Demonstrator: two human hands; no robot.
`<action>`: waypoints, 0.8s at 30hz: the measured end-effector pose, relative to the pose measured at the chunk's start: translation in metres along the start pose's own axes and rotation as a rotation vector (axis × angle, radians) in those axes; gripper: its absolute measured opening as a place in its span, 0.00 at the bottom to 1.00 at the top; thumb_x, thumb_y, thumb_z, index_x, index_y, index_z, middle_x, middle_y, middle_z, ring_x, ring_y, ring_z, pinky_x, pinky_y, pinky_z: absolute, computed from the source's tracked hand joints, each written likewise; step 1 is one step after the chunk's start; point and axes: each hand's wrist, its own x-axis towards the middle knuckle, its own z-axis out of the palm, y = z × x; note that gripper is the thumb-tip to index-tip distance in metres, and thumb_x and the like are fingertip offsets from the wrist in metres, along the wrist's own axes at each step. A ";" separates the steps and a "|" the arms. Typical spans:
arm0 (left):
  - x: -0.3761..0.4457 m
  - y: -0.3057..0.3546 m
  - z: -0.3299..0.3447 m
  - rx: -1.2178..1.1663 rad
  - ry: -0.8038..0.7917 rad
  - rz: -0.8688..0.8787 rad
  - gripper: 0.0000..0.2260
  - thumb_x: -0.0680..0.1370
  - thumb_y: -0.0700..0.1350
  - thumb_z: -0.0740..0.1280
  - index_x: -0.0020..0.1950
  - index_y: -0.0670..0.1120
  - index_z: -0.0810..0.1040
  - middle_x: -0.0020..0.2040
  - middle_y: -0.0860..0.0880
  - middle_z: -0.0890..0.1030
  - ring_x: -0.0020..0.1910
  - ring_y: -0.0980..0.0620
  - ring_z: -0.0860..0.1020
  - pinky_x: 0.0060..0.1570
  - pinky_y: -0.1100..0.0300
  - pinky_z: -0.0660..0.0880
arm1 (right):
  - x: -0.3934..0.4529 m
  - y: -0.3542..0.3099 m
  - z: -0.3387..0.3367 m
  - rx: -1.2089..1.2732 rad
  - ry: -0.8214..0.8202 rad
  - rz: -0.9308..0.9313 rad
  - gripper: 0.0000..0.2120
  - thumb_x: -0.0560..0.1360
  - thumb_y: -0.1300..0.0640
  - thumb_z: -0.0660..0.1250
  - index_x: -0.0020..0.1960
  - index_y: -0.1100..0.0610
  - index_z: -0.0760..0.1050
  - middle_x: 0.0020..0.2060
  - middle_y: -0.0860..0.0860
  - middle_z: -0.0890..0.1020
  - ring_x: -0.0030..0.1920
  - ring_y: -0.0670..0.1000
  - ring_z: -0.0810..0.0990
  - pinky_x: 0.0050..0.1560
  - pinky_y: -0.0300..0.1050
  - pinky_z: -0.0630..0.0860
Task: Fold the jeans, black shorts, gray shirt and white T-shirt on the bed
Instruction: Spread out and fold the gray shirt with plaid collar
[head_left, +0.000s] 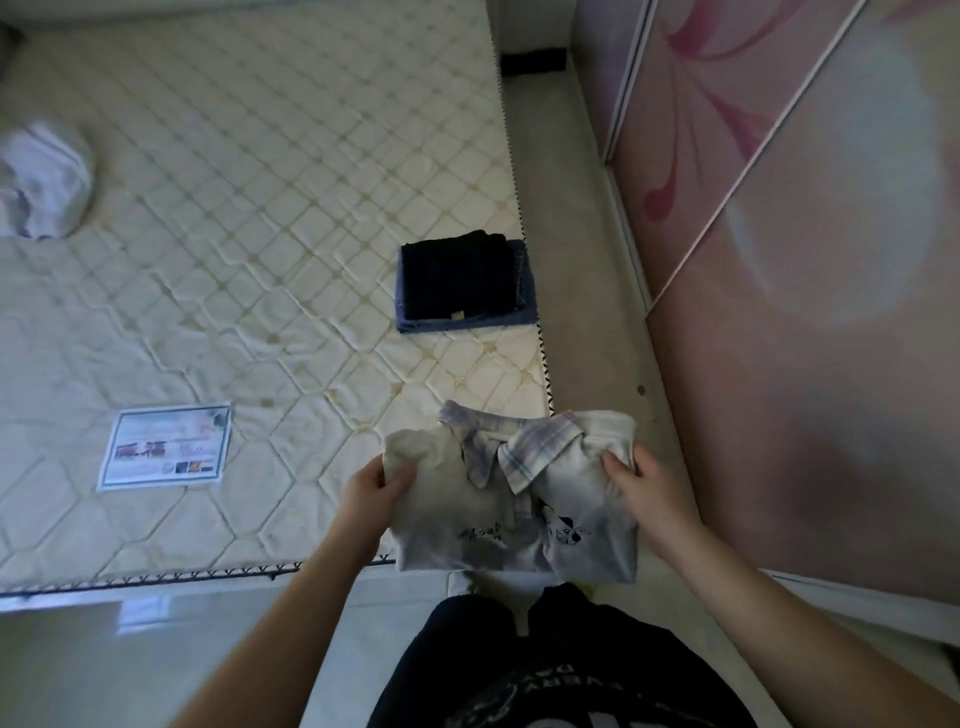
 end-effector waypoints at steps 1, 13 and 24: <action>0.003 -0.004 -0.003 -0.032 -0.005 -0.028 0.03 0.78 0.44 0.69 0.49 0.51 0.82 0.44 0.50 0.86 0.45 0.49 0.84 0.40 0.53 0.81 | 0.009 0.000 0.003 -0.007 -0.008 0.015 0.07 0.80 0.59 0.64 0.57 0.58 0.77 0.47 0.55 0.84 0.42 0.49 0.84 0.38 0.39 0.78; 0.091 -0.073 -0.029 -0.044 -0.069 -0.198 0.04 0.76 0.46 0.71 0.47 0.55 0.83 0.44 0.49 0.86 0.44 0.50 0.85 0.38 0.57 0.80 | 0.098 0.087 0.063 -0.092 0.032 0.148 0.07 0.79 0.55 0.66 0.56 0.51 0.79 0.47 0.50 0.86 0.49 0.52 0.85 0.49 0.48 0.78; 0.177 -0.118 -0.016 0.041 -0.053 -0.200 0.04 0.73 0.53 0.69 0.45 0.56 0.82 0.45 0.49 0.85 0.48 0.46 0.83 0.52 0.43 0.80 | 0.179 0.121 0.086 -0.220 0.013 0.123 0.09 0.79 0.50 0.66 0.58 0.49 0.79 0.48 0.47 0.86 0.51 0.50 0.83 0.51 0.48 0.78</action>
